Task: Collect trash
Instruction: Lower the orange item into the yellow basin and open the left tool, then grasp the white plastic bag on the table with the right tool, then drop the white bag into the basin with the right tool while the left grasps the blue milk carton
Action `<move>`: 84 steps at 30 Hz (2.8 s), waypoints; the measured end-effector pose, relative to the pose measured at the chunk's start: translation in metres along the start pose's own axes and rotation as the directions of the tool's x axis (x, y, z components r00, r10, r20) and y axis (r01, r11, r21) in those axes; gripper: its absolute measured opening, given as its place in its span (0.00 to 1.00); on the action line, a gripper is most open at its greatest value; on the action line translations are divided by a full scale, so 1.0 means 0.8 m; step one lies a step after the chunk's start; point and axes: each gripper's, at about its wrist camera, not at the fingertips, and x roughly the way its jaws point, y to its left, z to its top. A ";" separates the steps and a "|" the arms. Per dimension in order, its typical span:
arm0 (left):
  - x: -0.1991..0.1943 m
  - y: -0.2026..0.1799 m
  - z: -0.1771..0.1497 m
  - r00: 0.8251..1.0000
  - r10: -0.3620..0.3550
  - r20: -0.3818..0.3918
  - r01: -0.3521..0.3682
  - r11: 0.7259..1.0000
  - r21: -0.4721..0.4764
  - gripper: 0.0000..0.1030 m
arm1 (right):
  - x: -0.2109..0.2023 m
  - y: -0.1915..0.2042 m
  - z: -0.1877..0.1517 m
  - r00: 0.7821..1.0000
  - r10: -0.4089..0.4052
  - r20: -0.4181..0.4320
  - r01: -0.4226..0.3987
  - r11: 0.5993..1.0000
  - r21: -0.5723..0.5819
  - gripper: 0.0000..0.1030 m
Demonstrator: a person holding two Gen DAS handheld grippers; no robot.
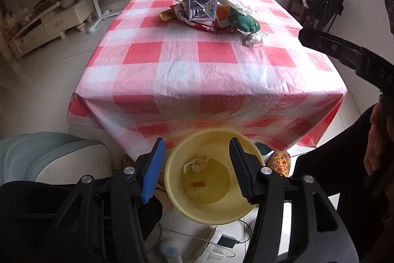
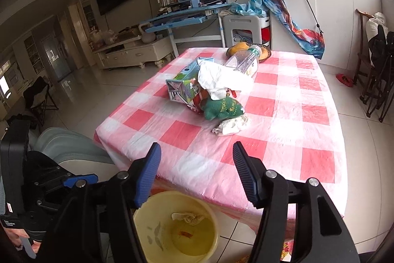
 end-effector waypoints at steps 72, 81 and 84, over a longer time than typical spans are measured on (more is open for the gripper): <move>-0.048 0.086 0.024 0.972 -0.017 0.234 0.086 0.954 -0.289 0.80 | -0.001 -0.012 0.068 0.997 0.060 0.050 -0.066 0.991 0.118 0.07; -0.047 0.092 0.060 0.970 0.007 0.243 0.073 0.945 -0.318 0.80 | -0.002 0.013 -0.044 0.984 0.163 -0.072 -0.151 0.977 0.150 0.07; -0.036 0.080 0.090 0.973 -0.014 0.232 0.082 0.955 -0.285 0.80 | 0.013 0.025 -0.069 0.969 0.205 -0.141 -0.182 0.970 0.160 0.07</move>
